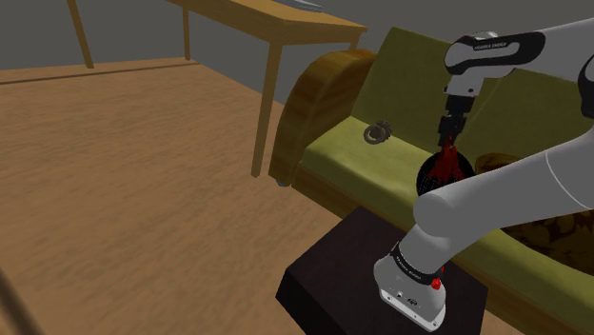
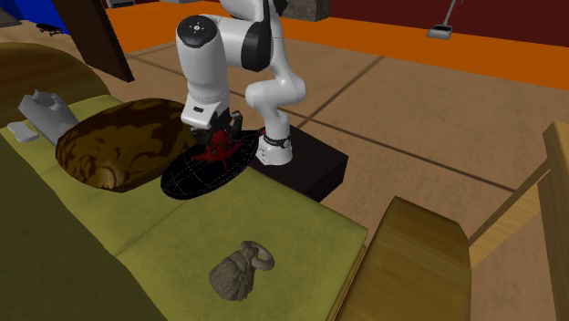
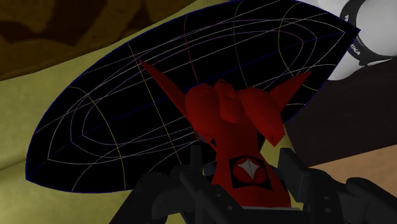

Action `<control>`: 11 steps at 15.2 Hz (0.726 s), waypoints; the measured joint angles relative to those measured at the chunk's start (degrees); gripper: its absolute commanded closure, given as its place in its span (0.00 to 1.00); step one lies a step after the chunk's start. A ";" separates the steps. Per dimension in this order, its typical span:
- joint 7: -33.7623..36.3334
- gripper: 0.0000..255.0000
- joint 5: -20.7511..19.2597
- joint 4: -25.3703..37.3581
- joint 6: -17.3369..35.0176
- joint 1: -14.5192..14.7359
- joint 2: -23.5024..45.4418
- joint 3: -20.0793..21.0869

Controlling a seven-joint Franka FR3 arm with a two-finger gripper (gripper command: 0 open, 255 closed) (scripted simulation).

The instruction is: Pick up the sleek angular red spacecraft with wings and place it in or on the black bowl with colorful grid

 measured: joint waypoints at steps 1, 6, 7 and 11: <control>0.00 1.00 -0.28 -0.81 0.63 -0.15 -0.17 -0.18; 0.28 1.00 -0.79 -3.78 4.17 -0.33 0.47 -1.09; 0.36 1.00 -0.95 -4.52 5.06 -0.40 0.52 -1.29; 0.65 1.00 -0.85 -5.84 9.39 -0.20 1.41 -1.66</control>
